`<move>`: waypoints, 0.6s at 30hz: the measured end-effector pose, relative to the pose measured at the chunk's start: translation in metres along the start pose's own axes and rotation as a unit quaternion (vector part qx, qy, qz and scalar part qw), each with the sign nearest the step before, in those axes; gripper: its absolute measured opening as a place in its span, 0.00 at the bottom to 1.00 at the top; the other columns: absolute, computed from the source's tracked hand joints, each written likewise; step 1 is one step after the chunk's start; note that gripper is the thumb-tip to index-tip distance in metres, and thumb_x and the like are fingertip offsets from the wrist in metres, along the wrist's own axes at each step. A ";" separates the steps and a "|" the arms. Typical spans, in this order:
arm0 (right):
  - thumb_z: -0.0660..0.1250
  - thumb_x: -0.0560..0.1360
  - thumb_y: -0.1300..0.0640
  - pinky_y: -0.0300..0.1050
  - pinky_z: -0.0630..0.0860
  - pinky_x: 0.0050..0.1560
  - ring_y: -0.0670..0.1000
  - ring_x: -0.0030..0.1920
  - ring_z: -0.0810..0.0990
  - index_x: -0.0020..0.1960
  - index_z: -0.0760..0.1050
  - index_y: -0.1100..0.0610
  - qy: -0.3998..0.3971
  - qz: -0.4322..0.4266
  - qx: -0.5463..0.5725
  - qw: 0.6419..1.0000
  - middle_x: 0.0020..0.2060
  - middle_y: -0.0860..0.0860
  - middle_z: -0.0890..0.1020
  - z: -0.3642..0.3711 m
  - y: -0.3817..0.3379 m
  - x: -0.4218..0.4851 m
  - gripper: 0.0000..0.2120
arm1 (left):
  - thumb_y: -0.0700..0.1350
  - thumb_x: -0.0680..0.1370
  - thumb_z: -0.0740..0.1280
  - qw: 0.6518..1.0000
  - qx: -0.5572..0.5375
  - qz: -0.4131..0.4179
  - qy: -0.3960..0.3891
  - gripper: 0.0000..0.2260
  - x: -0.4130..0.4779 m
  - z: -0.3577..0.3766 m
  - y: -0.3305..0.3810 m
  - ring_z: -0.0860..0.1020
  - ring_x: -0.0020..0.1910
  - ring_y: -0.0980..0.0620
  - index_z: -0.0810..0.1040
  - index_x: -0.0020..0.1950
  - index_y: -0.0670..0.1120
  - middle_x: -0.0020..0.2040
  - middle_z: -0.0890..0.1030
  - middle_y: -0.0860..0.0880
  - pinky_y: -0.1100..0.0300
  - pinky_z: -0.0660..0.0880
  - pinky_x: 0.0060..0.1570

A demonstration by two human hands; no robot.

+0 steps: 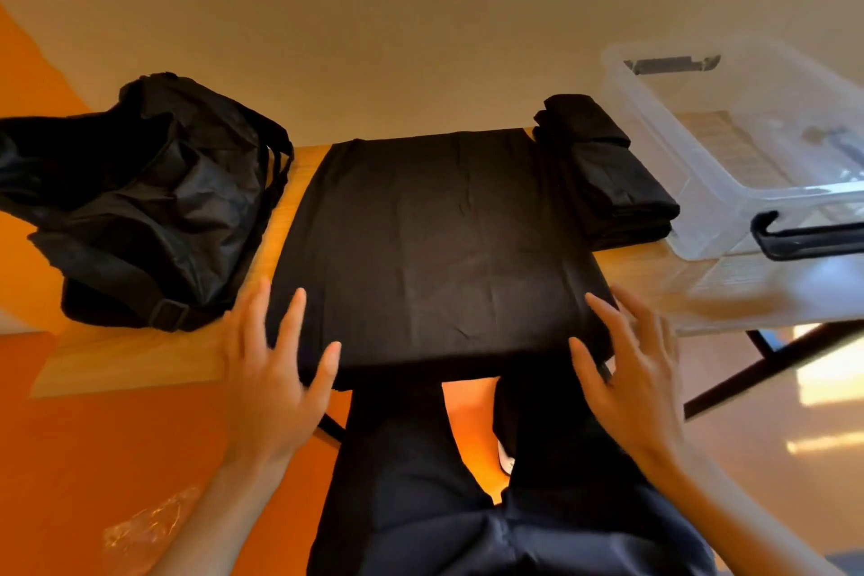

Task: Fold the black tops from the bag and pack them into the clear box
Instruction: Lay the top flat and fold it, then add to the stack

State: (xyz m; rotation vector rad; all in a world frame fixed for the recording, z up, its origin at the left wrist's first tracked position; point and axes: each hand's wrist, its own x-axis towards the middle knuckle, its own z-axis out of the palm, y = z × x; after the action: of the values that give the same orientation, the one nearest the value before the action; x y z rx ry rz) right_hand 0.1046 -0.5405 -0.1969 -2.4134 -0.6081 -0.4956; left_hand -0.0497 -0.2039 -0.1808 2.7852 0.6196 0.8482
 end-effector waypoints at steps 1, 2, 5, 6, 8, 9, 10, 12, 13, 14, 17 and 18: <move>0.65 0.77 0.45 0.53 0.67 0.65 0.60 0.65 0.72 0.66 0.74 0.58 0.053 0.035 0.019 0.998 0.64 0.59 0.74 -0.003 0.002 -0.007 0.23 | 0.58 0.80 0.61 0.998 -0.022 -0.039 0.046 0.29 -0.009 -0.003 -0.003 0.63 0.76 0.35 0.71 0.74 0.40 0.78 0.64 0.36 0.38 0.62 0.74; 0.67 0.76 0.45 0.52 0.69 0.59 0.59 0.59 0.72 0.61 0.72 0.59 0.083 0.067 0.025 0.994 0.58 0.58 0.75 -0.006 0.004 -0.013 0.21 | 0.57 0.79 0.63 0.993 -0.047 -0.075 0.083 0.29 -0.018 -0.004 -0.005 0.65 0.74 0.34 0.71 0.72 0.38 0.76 0.64 0.35 0.37 0.65 0.71; 0.76 0.75 0.49 0.47 0.65 0.55 0.58 0.54 0.72 0.55 0.72 0.60 0.064 0.079 -0.030 0.994 0.52 0.57 0.76 -0.007 0.009 -0.028 0.20 | 0.54 0.77 0.66 0.982 -0.099 -0.123 0.104 0.28 -0.048 0.001 -0.006 0.66 0.71 0.33 0.69 0.69 0.37 0.74 0.65 0.35 0.34 0.69 0.66; 0.77 0.73 0.49 0.46 0.65 0.55 0.58 0.53 0.72 0.55 0.73 0.60 0.054 0.071 -0.041 0.995 0.51 0.56 0.76 -0.007 0.010 -0.031 0.20 | 0.54 0.76 0.66 0.984 -0.100 -0.119 0.091 0.28 -0.057 0.004 -0.006 0.66 0.72 0.34 0.69 0.70 0.38 0.74 0.64 0.36 0.35 0.69 0.67; 0.75 0.72 0.44 0.46 0.67 0.54 0.55 0.52 0.74 0.55 0.74 0.57 0.033 0.083 -0.027 0.996 0.49 0.53 0.77 -0.006 0.013 -0.033 0.21 | 0.54 0.76 0.66 0.984 -0.112 -0.115 0.079 0.30 -0.070 0.008 -0.007 0.66 0.73 0.35 0.68 0.72 0.38 0.75 0.64 0.37 0.39 0.69 0.68; 0.72 0.73 0.39 0.46 0.69 0.52 0.53 0.51 0.74 0.55 0.74 0.56 0.018 0.105 -0.009 0.994 0.48 0.50 0.77 -0.005 0.014 -0.034 0.22 | 0.54 0.76 0.67 0.981 -0.119 -0.123 0.086 0.30 -0.075 0.008 -0.008 0.67 0.72 0.35 0.67 0.72 0.37 0.75 0.64 0.37 0.42 0.69 0.68; 0.69 0.73 0.34 0.46 0.70 0.51 0.51 0.51 0.74 0.55 0.74 0.54 0.000 0.130 0.007 0.991 0.48 0.48 0.77 -0.003 0.016 -0.034 0.24 | 0.52 0.76 0.68 0.978 -0.126 -0.133 0.098 0.30 -0.079 0.009 -0.008 0.67 0.71 0.35 0.67 0.71 0.36 0.73 0.65 0.36 0.45 0.69 0.67; 0.65 0.73 0.29 0.46 0.71 0.50 0.49 0.52 0.74 0.56 0.74 0.51 -0.037 0.156 0.031 0.987 0.49 0.45 0.77 0.001 0.022 -0.034 0.27 | 0.50 0.77 0.71 0.969 -0.143 -0.173 0.101 0.29 -0.082 0.006 -0.004 0.69 0.67 0.36 0.67 0.70 0.35 0.69 0.67 0.35 0.49 0.70 0.63; 0.65 0.73 0.29 0.47 0.72 0.51 0.49 0.53 0.74 0.57 0.74 0.49 -0.052 0.157 0.040 0.985 0.50 0.45 0.77 0.003 0.025 -0.035 0.26 | 0.50 0.78 0.72 0.961 -0.161 -0.208 0.081 0.29 -0.081 0.005 0.000 0.70 0.66 0.37 0.66 0.70 0.35 0.69 0.68 0.35 0.49 0.72 0.61; 0.66 0.73 0.30 0.48 0.73 0.52 0.50 0.54 0.75 0.58 0.74 0.49 -0.066 0.156 0.048 0.984 0.51 0.45 0.77 0.005 0.028 -0.035 0.25 | 0.49 0.78 0.74 0.947 -0.191 -0.253 0.048 0.30 -0.079 0.005 0.002 0.70 0.66 0.38 0.65 0.72 0.35 0.69 0.69 0.36 0.49 0.72 0.60; 0.70 0.74 0.37 0.50 0.76 0.53 0.50 0.54 0.76 0.56 0.78 0.49 -0.082 0.167 0.083 0.979 0.50 0.46 0.78 0.004 0.026 -0.033 0.18 | 0.49 0.78 0.74 0.891 -0.288 -0.351 0.002 0.34 -0.070 0.005 0.004 0.71 0.69 0.40 0.62 0.76 0.37 0.71 0.71 0.40 0.49 0.71 0.62; 0.72 0.75 0.41 0.47 0.75 0.50 0.50 0.53 0.77 0.53 0.78 0.49 -0.083 0.170 0.096 0.977 0.49 0.46 0.79 0.003 0.024 -0.032 0.14 | 0.49 0.78 0.74 0.879 -0.311 -0.362 0.010 0.32 -0.068 0.005 0.003 0.72 0.69 0.42 0.64 0.75 0.38 0.70 0.72 0.41 0.50 0.72 0.61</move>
State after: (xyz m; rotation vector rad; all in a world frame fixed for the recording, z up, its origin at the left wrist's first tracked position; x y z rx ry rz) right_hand 0.0916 -0.5658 -0.2255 -2.3196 -0.2839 -0.0875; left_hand -0.0972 -0.2362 -0.2184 1.7595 1.0629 0.7214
